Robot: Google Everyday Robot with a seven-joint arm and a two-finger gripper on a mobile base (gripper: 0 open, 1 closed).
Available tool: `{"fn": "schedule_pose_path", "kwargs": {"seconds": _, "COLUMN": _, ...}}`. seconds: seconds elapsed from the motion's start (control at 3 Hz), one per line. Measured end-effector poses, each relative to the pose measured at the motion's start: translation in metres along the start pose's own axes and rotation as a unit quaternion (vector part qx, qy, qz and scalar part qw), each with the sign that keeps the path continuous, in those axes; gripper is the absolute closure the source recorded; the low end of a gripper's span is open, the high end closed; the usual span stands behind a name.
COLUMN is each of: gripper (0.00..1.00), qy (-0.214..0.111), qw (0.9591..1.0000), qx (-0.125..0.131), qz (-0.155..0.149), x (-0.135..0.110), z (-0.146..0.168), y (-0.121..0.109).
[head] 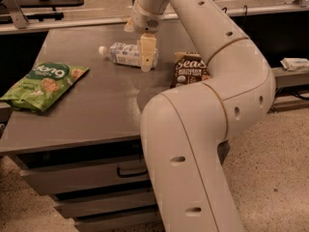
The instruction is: Knock blue plastic bottle over
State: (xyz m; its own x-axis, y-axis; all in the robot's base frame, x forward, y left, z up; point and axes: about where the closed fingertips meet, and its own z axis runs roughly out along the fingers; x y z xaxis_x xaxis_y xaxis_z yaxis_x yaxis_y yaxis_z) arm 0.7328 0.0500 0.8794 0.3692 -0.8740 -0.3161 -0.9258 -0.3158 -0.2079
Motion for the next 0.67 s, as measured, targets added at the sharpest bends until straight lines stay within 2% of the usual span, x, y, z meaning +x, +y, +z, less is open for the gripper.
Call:
{"fn": "schedule_pose_path", "kwargs": {"seconds": 0.33, "gripper": 0.00, "qy": 0.000, "qw": 1.0000, "qx": 0.001, "qz": -0.001, "x": 0.001, "z": -0.001, "y": 0.002}}
{"fn": "schedule_pose_path", "kwargs": {"seconds": 0.67, "gripper": 0.00, "qy": -0.031, "qw": 0.9986, "qx": 0.025, "qz": 0.034, "x": 0.012, "z": -0.014, "y": 0.001}}
